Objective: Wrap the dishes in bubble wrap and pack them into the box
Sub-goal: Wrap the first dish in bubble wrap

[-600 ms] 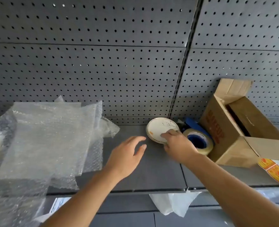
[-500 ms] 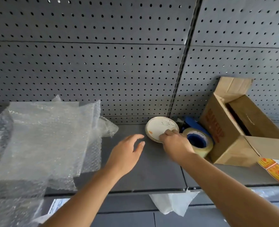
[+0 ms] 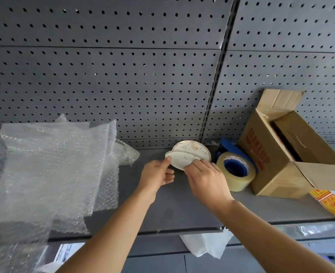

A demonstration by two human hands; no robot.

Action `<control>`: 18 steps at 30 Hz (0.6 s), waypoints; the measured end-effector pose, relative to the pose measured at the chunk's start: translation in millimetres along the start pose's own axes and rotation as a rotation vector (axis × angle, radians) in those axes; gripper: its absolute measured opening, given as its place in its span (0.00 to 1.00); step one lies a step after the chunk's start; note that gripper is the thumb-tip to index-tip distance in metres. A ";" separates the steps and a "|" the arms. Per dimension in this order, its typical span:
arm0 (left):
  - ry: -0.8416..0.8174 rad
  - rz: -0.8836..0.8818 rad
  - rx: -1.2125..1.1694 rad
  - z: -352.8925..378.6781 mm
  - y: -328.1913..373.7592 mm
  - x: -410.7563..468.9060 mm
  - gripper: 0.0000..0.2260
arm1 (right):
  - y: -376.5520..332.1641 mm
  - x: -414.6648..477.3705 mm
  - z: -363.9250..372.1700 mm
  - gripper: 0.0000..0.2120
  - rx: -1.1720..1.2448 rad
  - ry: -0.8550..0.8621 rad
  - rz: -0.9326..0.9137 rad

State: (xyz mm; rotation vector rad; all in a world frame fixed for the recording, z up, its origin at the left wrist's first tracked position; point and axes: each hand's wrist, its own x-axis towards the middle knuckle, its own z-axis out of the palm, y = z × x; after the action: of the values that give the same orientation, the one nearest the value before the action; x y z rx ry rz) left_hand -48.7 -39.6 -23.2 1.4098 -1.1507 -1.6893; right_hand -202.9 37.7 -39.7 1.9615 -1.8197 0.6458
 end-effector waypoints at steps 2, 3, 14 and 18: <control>-0.023 -0.045 -0.103 -1.0 6.0 -4.3 0.12 | -2.3 -2.2 -1.1 0.07 0.019 0.039 -0.032; -0.022 -0.044 -0.119 -2.5 8.0 -6.6 0.10 | -3.4 -3.7 -1.3 0.07 0.024 0.049 -0.046; 0.029 -0.024 -0.074 -32.2 -5.5 -45.3 0.06 | -30.3 -39.2 -12.2 0.11 0.147 0.038 -0.155; 0.038 -0.034 -0.062 -42.2 -20.2 -56.6 0.06 | -41.6 -51.2 -16.2 0.11 0.166 0.023 -0.198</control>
State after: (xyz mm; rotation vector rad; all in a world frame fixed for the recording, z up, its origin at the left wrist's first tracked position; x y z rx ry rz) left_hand 5.7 9.7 -20.2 1.4248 -1.0495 -1.6998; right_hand -165.4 92.3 -54.6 2.1967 -1.5763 0.7719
